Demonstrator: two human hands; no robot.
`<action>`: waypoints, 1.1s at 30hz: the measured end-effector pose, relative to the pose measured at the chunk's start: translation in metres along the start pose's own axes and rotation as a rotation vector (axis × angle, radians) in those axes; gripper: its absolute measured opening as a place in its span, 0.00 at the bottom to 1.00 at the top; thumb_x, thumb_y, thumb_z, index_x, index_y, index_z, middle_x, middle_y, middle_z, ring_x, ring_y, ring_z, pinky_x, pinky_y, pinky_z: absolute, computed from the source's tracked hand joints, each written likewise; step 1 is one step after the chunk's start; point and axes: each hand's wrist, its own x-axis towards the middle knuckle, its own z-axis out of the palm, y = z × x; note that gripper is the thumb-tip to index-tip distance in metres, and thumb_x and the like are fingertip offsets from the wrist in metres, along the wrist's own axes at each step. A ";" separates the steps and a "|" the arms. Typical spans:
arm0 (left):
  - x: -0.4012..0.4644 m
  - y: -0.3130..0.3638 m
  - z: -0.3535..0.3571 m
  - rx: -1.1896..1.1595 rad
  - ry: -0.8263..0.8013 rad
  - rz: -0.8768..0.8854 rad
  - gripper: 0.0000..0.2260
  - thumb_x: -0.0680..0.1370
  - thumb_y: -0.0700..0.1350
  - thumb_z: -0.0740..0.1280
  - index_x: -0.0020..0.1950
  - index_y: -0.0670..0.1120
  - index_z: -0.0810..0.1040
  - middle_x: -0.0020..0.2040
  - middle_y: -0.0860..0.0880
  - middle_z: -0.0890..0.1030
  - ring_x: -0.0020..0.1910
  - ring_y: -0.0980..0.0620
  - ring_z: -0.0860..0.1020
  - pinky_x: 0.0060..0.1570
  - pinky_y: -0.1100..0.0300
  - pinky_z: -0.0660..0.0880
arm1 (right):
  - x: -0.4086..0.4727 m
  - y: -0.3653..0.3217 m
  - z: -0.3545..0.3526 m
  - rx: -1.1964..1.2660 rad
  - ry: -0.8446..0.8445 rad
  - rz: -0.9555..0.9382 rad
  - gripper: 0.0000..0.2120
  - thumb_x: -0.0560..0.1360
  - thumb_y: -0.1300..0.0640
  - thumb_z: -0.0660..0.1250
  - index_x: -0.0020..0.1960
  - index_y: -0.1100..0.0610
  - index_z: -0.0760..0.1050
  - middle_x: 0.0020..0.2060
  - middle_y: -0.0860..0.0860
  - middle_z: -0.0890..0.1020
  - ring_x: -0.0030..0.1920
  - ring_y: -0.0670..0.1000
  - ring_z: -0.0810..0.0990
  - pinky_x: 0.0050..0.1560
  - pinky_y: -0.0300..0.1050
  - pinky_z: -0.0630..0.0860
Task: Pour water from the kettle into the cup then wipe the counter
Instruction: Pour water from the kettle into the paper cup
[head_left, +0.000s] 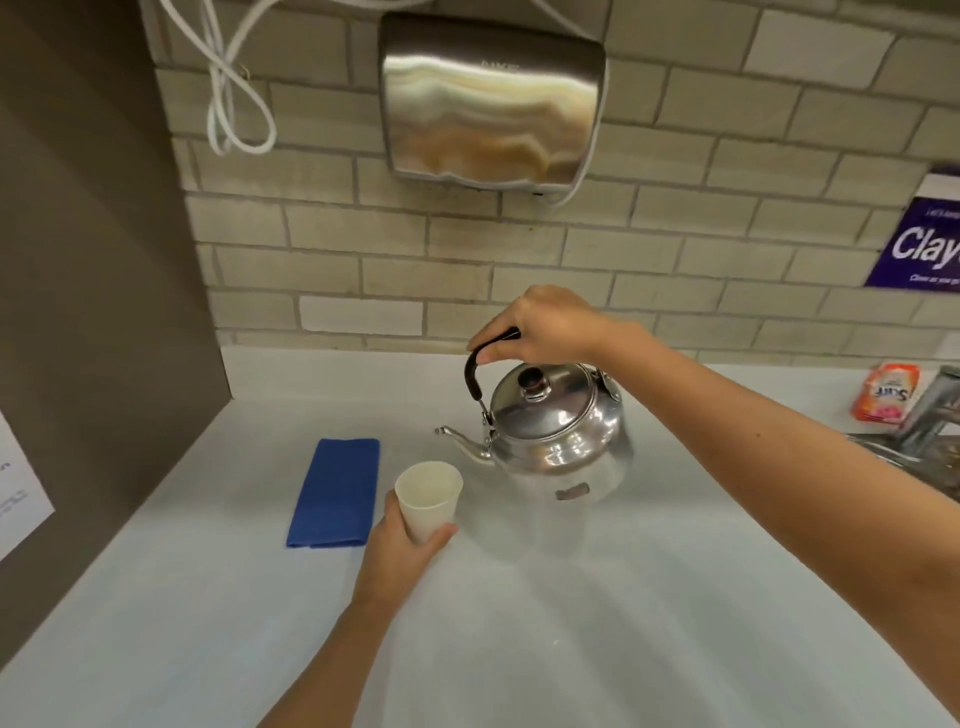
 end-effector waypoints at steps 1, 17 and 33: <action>0.000 0.000 0.000 -0.002 -0.002 0.002 0.35 0.66 0.53 0.75 0.67 0.49 0.62 0.55 0.53 0.74 0.52 0.52 0.73 0.50 0.59 0.72 | 0.000 -0.005 -0.001 -0.034 -0.017 -0.031 0.10 0.72 0.43 0.67 0.51 0.42 0.80 0.31 0.31 0.81 0.31 0.27 0.71 0.30 0.34 0.59; 0.002 -0.002 0.000 -0.008 -0.016 0.001 0.34 0.66 0.53 0.75 0.67 0.49 0.63 0.57 0.50 0.76 0.54 0.50 0.75 0.51 0.56 0.76 | 0.006 -0.037 0.013 -0.321 -0.239 -0.190 0.12 0.73 0.42 0.65 0.54 0.43 0.79 0.41 0.46 0.85 0.28 0.43 0.67 0.28 0.38 0.60; 0.003 -0.004 0.003 -0.002 -0.021 0.004 0.36 0.65 0.55 0.75 0.67 0.50 0.61 0.55 0.54 0.73 0.52 0.53 0.74 0.48 0.61 0.73 | 0.008 -0.044 0.003 -0.394 -0.237 -0.219 0.13 0.73 0.42 0.65 0.55 0.44 0.78 0.45 0.45 0.85 0.35 0.45 0.70 0.28 0.37 0.61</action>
